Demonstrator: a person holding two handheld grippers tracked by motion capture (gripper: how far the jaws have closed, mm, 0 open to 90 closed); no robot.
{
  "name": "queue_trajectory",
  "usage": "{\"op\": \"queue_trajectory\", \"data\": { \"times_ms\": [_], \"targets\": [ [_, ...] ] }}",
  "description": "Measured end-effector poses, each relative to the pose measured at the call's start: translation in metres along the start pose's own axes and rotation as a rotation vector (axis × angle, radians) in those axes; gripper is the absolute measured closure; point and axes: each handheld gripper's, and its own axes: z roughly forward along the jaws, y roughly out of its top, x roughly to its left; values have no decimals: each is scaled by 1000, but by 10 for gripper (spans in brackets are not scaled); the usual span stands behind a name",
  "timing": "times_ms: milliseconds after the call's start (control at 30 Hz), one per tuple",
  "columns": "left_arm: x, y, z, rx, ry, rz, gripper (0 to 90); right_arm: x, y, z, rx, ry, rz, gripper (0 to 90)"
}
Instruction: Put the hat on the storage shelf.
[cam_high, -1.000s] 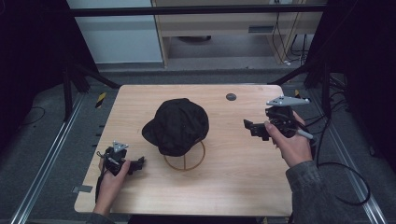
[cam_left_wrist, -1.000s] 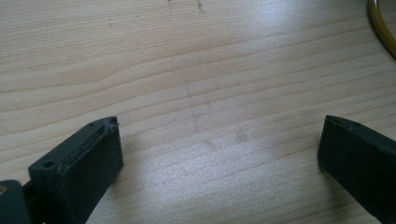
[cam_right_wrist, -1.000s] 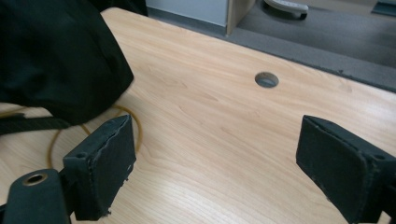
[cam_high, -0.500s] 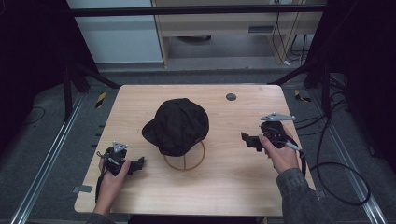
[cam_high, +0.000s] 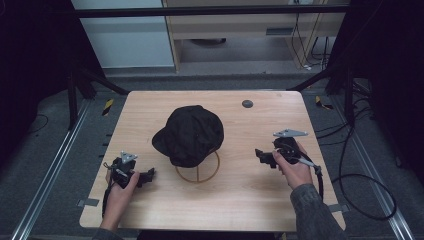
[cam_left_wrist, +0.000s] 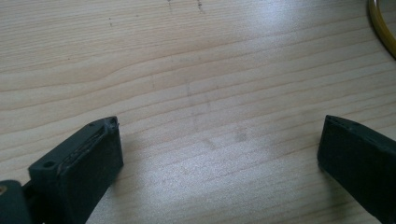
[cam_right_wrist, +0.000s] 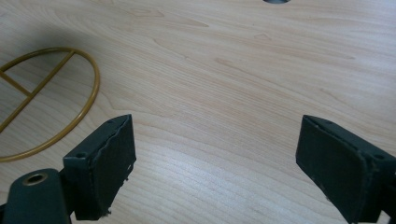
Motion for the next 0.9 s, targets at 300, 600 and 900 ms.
{"op": "queue_trajectory", "data": {
  "times_ms": [300,600,900],
  "targets": [
    [0,0,0,0,0,1,0,1,-15,27,19,17,35,131],
    [0,0,0,0,1,1,0,5,-18,46,35,13,40,131],
    [0,0,0,0,0,1,0,4,-18,56,33,-4,58,131]
  ]
}}
